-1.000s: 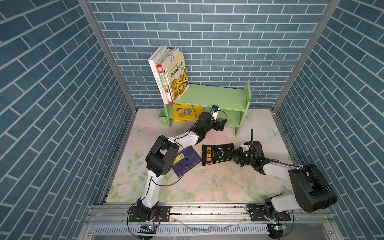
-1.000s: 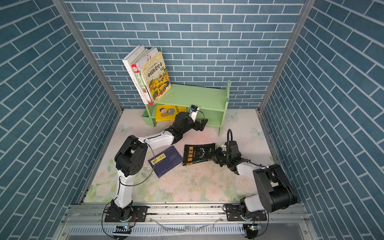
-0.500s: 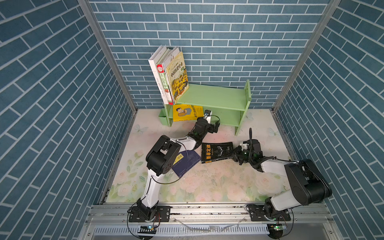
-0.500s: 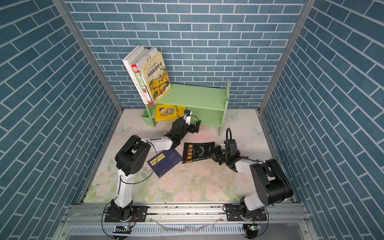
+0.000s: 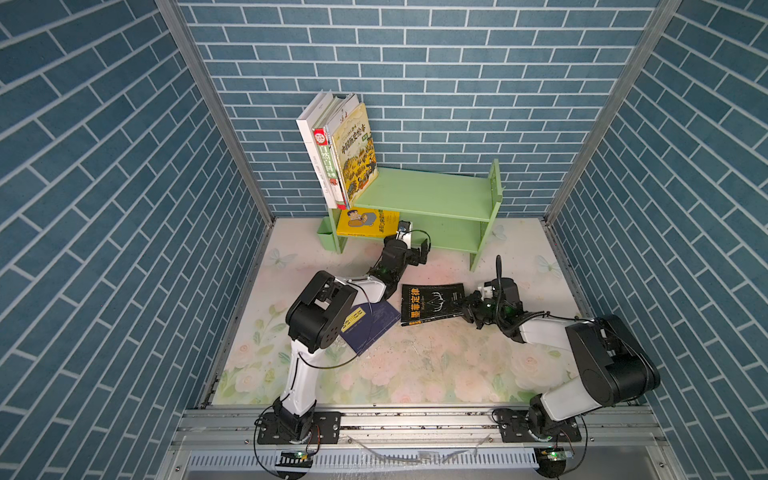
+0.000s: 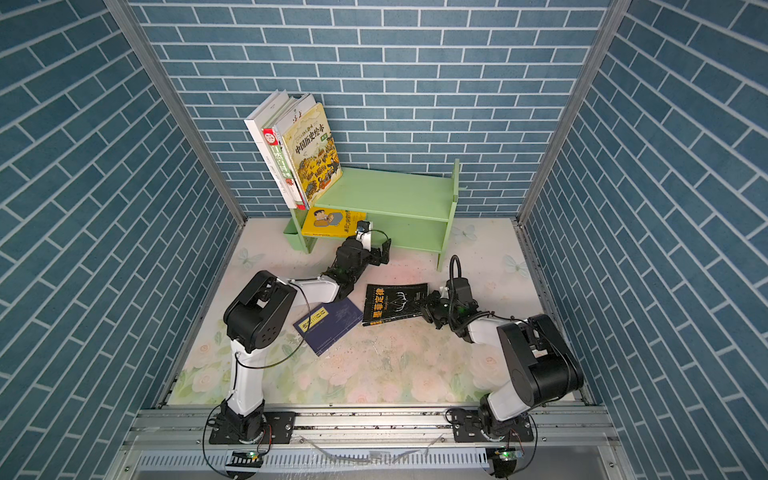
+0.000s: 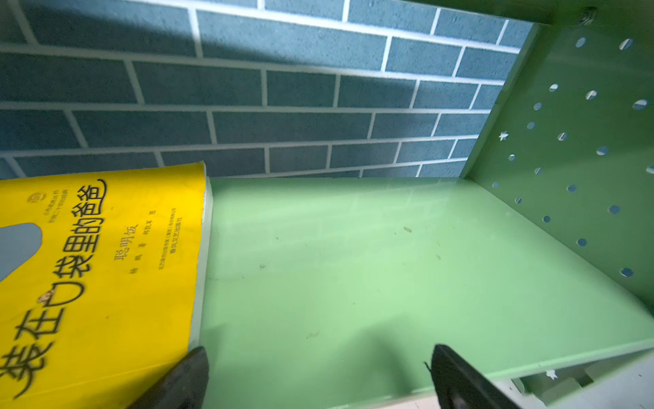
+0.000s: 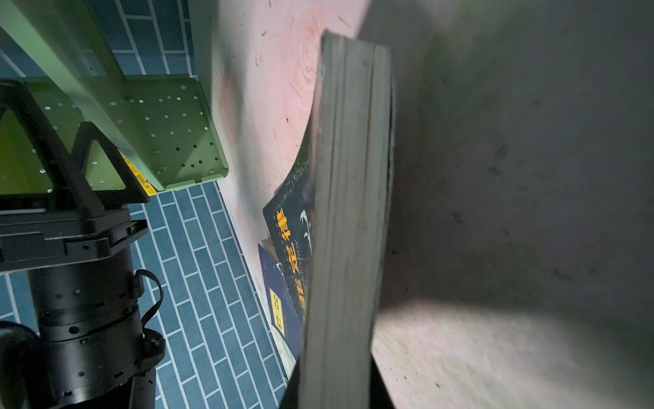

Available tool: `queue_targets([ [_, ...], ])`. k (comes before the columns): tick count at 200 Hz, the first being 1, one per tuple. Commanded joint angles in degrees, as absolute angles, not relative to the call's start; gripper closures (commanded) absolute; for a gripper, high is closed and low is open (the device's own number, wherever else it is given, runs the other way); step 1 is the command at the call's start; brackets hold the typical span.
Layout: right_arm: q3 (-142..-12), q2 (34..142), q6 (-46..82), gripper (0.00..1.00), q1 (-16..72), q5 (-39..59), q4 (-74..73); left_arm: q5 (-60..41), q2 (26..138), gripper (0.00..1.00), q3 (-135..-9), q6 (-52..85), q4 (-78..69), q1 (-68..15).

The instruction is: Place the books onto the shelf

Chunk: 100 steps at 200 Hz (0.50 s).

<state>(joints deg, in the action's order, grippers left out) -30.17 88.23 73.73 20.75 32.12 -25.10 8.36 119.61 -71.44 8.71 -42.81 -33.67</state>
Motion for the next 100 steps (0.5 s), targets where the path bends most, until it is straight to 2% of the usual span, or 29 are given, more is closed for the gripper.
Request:
queue_targets([
  [1, -32.2, 89.2, 75.8, 1.0, 21.4, 32.2, -27.5, 8.9, 118.3, 0.0, -69.9, 10.0, -40.0, -32.3],
  [53, -32.6, 88.1, 75.4, 1.0, 21.5, 32.4, -27.5, 7.6, 115.0, 0.0, -66.9, 11.6, -40.9, -32.8],
  [100, -37.1, 83.6, 70.3, 1.0, 21.5, 32.8, -21.7, 0.2, 101.7, 0.0, -63.6, 13.0, -33.9, -36.2],
])
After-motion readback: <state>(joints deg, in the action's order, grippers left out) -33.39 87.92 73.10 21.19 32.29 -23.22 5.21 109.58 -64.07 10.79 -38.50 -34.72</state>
